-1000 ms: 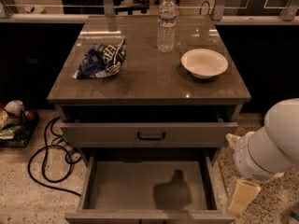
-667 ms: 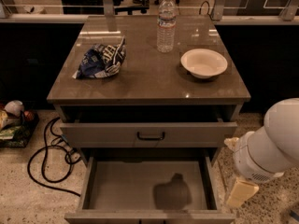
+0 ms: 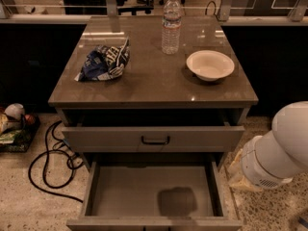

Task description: Close middle drawer

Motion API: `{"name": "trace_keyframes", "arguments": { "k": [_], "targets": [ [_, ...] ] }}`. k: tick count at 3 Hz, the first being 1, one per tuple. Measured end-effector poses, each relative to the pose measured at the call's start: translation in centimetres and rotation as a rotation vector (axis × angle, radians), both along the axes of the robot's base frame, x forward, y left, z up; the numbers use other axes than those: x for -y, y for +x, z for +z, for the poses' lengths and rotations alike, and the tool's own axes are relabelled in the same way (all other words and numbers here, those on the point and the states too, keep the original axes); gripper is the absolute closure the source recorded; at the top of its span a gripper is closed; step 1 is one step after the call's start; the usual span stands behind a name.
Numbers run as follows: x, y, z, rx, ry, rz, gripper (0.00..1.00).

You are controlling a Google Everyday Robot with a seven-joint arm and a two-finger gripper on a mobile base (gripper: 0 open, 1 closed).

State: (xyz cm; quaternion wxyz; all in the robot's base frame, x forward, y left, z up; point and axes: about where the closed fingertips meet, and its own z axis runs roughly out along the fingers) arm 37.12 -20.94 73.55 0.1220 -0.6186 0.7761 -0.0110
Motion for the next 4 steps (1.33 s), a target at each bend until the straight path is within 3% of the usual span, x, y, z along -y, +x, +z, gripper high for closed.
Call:
{"name": "trace_keyframes", "arguments": {
  "k": [1, 2, 4],
  "targets": [
    [0.0, 0.0, 0.0, 0.0, -0.001, 0.001, 0.85],
    [0.3, -0.4, -1.0, -0.029, -0.018, -0.007, 1.0],
    [1.4, -4.5, -10.8, -0.217, -0.038, -0.03, 1.0]
  ]
}}
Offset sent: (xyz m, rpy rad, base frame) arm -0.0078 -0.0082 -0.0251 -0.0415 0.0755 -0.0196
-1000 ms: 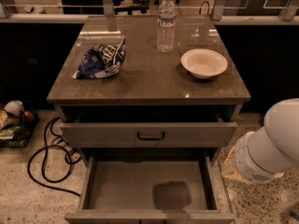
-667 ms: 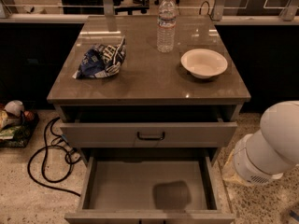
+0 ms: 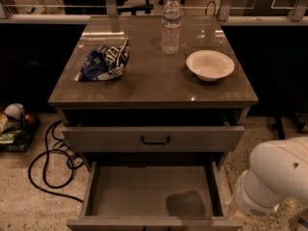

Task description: Close middle drawer

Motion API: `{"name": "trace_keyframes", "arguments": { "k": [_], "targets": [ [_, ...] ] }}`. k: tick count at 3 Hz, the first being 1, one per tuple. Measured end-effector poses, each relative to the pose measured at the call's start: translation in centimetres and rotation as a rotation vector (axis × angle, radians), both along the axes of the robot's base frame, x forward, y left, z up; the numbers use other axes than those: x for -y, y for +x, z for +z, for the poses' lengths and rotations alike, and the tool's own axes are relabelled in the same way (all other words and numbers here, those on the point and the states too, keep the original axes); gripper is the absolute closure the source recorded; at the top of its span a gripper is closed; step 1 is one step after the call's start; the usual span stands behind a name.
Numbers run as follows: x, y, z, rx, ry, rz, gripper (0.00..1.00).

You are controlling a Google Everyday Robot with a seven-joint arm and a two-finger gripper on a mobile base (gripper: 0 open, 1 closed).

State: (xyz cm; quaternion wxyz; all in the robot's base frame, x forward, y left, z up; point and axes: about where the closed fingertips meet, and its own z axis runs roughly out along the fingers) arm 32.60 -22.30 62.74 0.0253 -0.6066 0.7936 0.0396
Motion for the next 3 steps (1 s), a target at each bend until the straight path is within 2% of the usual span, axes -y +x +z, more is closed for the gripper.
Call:
{"name": "trace_keyframes", "arguments": {
  "k": [1, 2, 3],
  "targets": [
    [-1.6, -2.2, -5.3, -0.054, 0.043, 0.01, 1.0],
    [-3.9, -4.4, -8.7, -0.068, 0.075, 0.024, 1.0],
    [-7.4, -7.3, -12.5, -0.087, 0.082, 0.078, 1.0]
  ]
}}
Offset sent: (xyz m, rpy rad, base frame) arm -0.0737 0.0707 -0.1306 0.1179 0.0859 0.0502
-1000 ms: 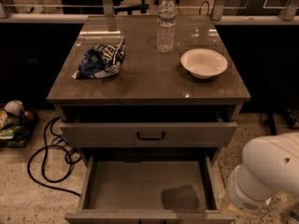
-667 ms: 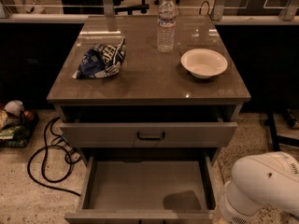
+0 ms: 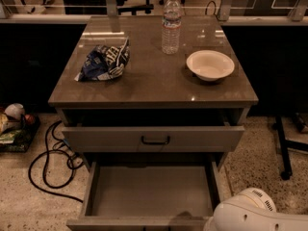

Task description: Close middle drawer

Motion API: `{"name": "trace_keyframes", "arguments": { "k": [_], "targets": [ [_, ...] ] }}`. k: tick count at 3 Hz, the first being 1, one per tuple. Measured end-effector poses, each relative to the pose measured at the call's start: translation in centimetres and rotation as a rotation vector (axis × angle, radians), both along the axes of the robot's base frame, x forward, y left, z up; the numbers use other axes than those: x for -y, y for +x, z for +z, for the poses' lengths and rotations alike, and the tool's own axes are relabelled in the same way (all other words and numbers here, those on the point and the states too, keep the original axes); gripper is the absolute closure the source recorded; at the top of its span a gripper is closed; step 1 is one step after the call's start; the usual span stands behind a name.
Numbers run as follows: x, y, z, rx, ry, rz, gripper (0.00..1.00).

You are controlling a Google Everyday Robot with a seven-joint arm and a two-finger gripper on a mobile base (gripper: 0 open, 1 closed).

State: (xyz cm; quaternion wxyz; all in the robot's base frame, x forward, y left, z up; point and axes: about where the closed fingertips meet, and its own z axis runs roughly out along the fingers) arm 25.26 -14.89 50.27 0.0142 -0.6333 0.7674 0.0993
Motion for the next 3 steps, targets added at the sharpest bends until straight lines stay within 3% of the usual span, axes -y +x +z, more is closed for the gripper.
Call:
{"name": "trace_keyframes", "arguments": {
  "k": [1, 3],
  "targets": [
    [0.0, 0.0, 0.0, 0.0, 0.0, 0.0, 1.0],
    [-2.7, 0.7, -4.9, -0.042, 0.049, 0.001, 1.0]
  ]
}}
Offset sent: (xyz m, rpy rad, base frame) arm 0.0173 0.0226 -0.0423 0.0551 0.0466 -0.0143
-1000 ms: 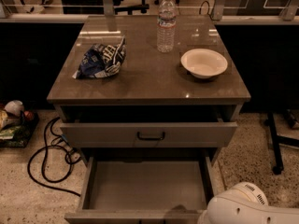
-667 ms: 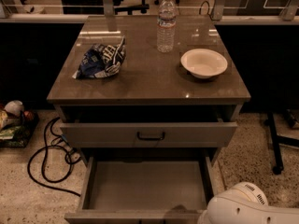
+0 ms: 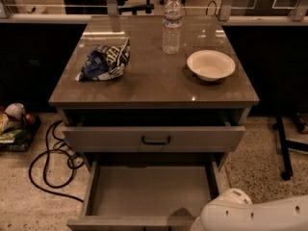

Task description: Close middle drawer

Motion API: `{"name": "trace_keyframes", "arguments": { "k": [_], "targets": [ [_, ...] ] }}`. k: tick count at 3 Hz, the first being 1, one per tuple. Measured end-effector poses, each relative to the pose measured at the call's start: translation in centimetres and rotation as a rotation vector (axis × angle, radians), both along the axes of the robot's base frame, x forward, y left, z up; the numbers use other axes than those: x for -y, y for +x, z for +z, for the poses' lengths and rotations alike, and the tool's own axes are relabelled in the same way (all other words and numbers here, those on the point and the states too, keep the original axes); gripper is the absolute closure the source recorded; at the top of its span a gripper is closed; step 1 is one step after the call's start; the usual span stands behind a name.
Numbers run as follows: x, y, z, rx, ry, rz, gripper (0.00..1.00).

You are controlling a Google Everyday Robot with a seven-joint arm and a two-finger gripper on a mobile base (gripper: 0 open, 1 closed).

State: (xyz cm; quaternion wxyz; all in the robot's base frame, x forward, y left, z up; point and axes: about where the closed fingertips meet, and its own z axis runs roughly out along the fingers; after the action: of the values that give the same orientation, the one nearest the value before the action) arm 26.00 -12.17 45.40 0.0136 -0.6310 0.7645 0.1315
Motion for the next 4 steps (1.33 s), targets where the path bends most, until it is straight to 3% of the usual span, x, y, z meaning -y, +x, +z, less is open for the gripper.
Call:
{"name": "trace_keyframes", "arguments": {
  "k": [1, 2, 4],
  "targets": [
    [-2.5, 0.4, -3.4, -0.001, 0.024, -0.002, 1.0],
    [-3.9, 0.9, -4.7, 0.019, 0.035, -0.015, 1.0],
    [-7.0, 5.2, -4.4, 0.129, 0.037, -0.03, 1.0]
  ]
}}
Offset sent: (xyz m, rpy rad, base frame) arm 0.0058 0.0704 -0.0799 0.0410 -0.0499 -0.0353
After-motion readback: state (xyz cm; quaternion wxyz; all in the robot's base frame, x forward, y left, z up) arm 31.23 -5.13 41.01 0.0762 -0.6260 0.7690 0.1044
